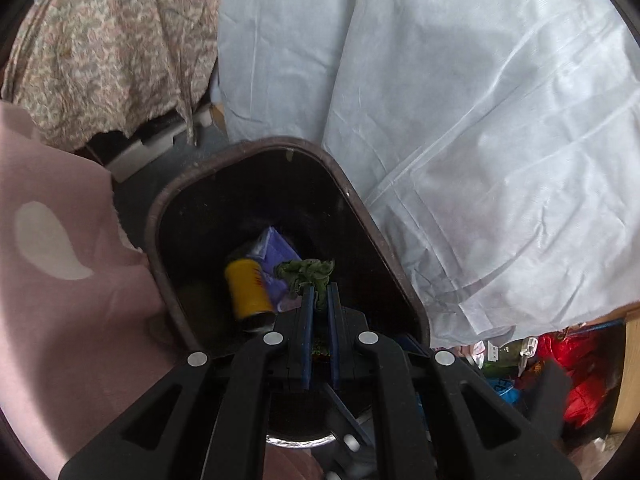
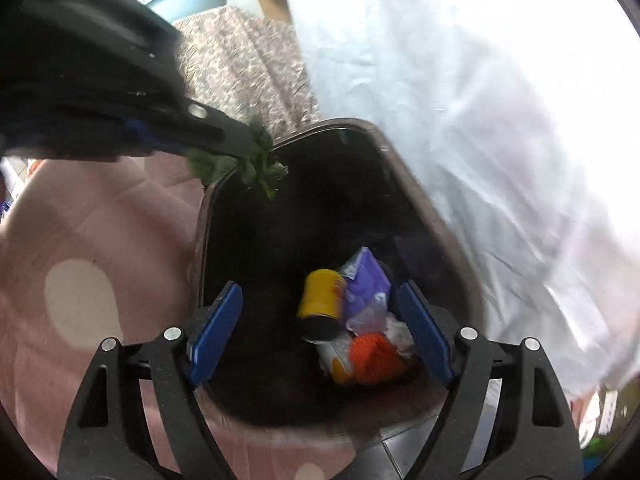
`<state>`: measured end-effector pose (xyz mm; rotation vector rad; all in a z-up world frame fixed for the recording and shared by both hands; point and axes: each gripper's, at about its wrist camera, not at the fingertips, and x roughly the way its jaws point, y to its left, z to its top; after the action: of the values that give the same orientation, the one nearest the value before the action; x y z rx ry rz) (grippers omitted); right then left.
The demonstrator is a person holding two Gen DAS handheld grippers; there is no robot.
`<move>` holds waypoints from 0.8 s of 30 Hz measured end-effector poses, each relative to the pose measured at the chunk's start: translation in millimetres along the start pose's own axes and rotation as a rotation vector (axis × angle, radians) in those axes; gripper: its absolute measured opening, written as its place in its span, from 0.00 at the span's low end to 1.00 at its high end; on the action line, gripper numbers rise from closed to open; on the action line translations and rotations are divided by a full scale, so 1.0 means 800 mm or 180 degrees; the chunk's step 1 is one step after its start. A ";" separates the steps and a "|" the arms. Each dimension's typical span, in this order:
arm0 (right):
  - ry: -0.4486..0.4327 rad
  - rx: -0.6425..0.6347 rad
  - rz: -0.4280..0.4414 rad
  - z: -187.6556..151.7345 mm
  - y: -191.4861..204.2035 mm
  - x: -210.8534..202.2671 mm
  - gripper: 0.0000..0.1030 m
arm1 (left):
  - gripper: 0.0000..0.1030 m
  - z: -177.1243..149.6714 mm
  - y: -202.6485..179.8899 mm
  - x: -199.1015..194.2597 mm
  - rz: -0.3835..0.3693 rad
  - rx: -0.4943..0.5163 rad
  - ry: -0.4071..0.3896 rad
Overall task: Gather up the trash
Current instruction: 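Carry the leaf and yellow can to the bin and release both inside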
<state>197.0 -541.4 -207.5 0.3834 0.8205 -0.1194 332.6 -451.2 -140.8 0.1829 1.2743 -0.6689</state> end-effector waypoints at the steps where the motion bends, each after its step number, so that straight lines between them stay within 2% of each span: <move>1: -0.0030 0.0035 -0.0049 -0.006 -0.005 -0.009 0.78 | 0.07 0.001 0.001 0.003 -0.0005 -0.0025 0.0031; 5: -0.0102 0.0145 -0.0178 -0.030 -0.023 -0.041 0.78 | 0.08 0.001 -0.003 0.024 -0.0020 -0.0046 0.0223; 7: -0.0117 0.0172 -0.0233 -0.040 -0.029 -0.053 0.78 | 0.13 -0.001 -0.003 0.031 0.0000 -0.0069 0.0294; 9: -0.0138 0.0226 -0.0280 -0.052 -0.039 -0.067 0.79 | 0.36 -0.003 -0.004 0.035 -0.0025 -0.0094 0.0328; 10: -0.0151 0.0266 -0.0271 -0.056 -0.043 -0.072 0.79 | 0.56 -0.004 -0.005 0.033 -0.0034 -0.0102 0.0314; 11: -0.0159 0.0294 -0.0257 -0.059 -0.044 -0.074 0.79 | 0.60 -0.004 -0.006 0.031 -0.0036 -0.0099 0.0263; 16: -0.0214 0.0373 -0.0272 -0.069 -0.051 -0.091 0.79 | 0.61 -0.009 -0.018 0.015 -0.0094 -0.0002 0.0195; 24: -0.0267 0.0353 -0.0272 -0.069 -0.042 -0.111 0.79 | 0.62 -0.037 -0.019 -0.042 -0.0264 0.0127 -0.0105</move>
<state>89.9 -555.5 -186.4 0.4449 0.7493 -0.2600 295.3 -437.3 -115.1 0.1517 1.2428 -0.7659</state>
